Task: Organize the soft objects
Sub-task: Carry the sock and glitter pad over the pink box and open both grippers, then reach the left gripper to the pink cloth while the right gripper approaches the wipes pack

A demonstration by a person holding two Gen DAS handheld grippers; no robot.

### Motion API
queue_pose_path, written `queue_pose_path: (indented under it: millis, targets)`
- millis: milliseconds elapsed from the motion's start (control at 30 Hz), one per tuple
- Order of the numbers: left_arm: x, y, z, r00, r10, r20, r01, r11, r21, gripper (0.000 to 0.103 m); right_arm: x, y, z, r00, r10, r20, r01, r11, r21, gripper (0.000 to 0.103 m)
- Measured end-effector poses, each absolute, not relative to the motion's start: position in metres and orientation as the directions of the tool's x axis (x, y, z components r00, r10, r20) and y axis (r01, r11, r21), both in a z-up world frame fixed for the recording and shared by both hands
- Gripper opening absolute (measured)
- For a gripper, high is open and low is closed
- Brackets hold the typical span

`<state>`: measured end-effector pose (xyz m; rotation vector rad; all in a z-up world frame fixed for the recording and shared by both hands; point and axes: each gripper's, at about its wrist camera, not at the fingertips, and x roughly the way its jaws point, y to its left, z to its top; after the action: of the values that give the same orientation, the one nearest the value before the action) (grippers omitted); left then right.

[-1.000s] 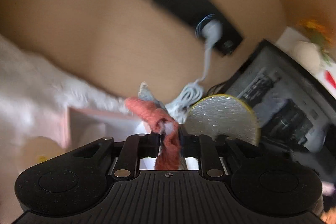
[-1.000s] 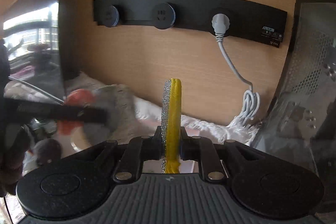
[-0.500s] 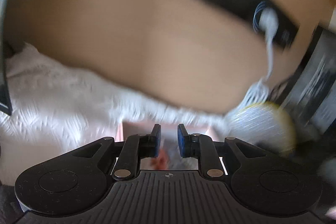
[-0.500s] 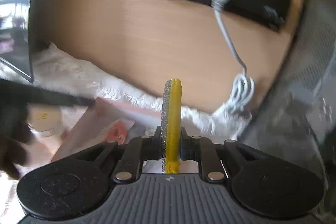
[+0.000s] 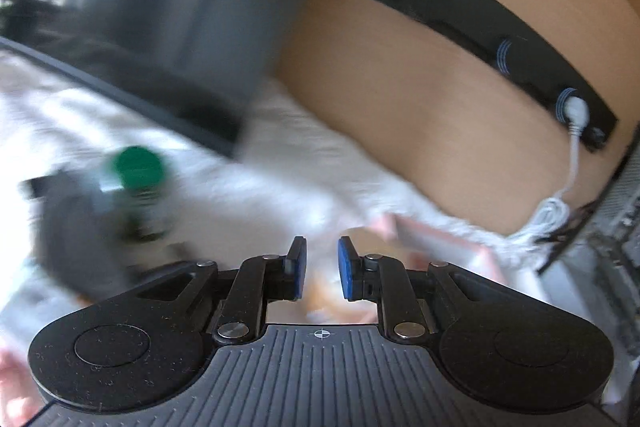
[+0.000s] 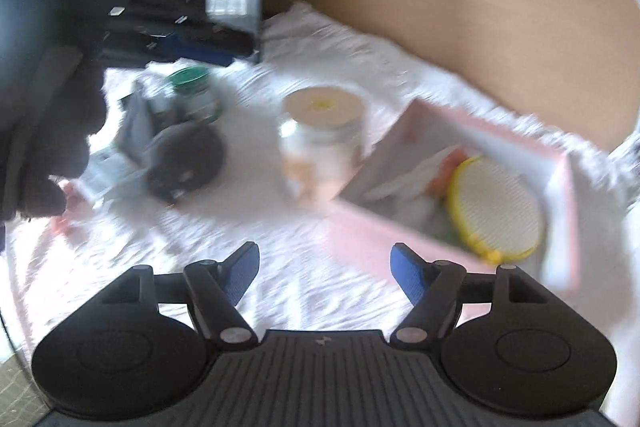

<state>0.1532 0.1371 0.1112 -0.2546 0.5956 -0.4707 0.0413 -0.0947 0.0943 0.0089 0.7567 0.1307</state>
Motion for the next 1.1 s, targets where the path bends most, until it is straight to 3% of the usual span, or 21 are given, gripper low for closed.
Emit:
queue_pose_path:
  millis: [133, 267, 433, 567, 767, 833, 933, 1000, 1100]
  targets:
    - [0.132, 0.218, 0.1, 0.828, -0.299, -0.474, 0.156, 0.936, -0.316, 0.019, 0.041, -0.081, 0.089, 0.704, 0.139, -0.697, -0.116, 0.99, 0.081, 0.077]
    - [0.123, 0.301, 0.08, 0.84, -0.13, -0.526, -0.093, 0.922, -0.377, 0.019, 0.041, -0.065, 0.086, 0.679, 0.15, -0.719, -0.109, 0.989, 0.103, 0.078]
    - [0.121, 0.346, 0.05, 0.807, -0.097, -0.582, -0.199, 0.884, -0.423, 0.019, 0.045, -0.045, 0.081, 0.659, 0.133, -0.74, -0.134, 0.989, 0.058, 0.082]
    - [0.122, 0.343, 0.035, 0.787, -0.169, -0.593, -0.147, 0.883, -0.447, 0.019, 0.051, -0.026, 0.08, 0.64, 0.139, -0.756, -0.156, 0.987, 0.05, 0.082]
    - [0.141, 0.313, 0.021, 0.726, -0.285, -0.626, 0.1, 0.944, -0.314, 0.02, 0.056, 0.016, 0.078, 0.615, 0.146, -0.775, -0.235, 0.972, -0.004, 0.082]
    - [0.144, 0.297, 0.021, 0.694, -0.335, -0.637, 0.214, 0.941, -0.262, 0.026, 0.054, 0.029, 0.078, 0.617, 0.148, -0.773, -0.264, 0.964, -0.026, 0.082]
    - [0.135, 0.285, 0.023, 0.635, -0.455, -0.624, 0.346, 0.89, -0.297, 0.036, 0.049, 0.04, 0.086, 0.641, 0.173, -0.748, -0.313, 0.948, -0.049, 0.082]
    - [0.129, 0.286, 0.022, 0.624, -0.479, -0.617, 0.355, 0.877, -0.323, 0.035, 0.051, 0.046, 0.089, 0.654, 0.173, -0.736, -0.338, 0.938, -0.08, 0.082]
    - [0.121, 0.299, 0.026, 0.676, -0.418, -0.607, 0.258, 0.906, -0.336, 0.034, 0.061, 0.049, 0.09, 0.653, 0.2, -0.731, -0.368, 0.927, -0.075, 0.082]
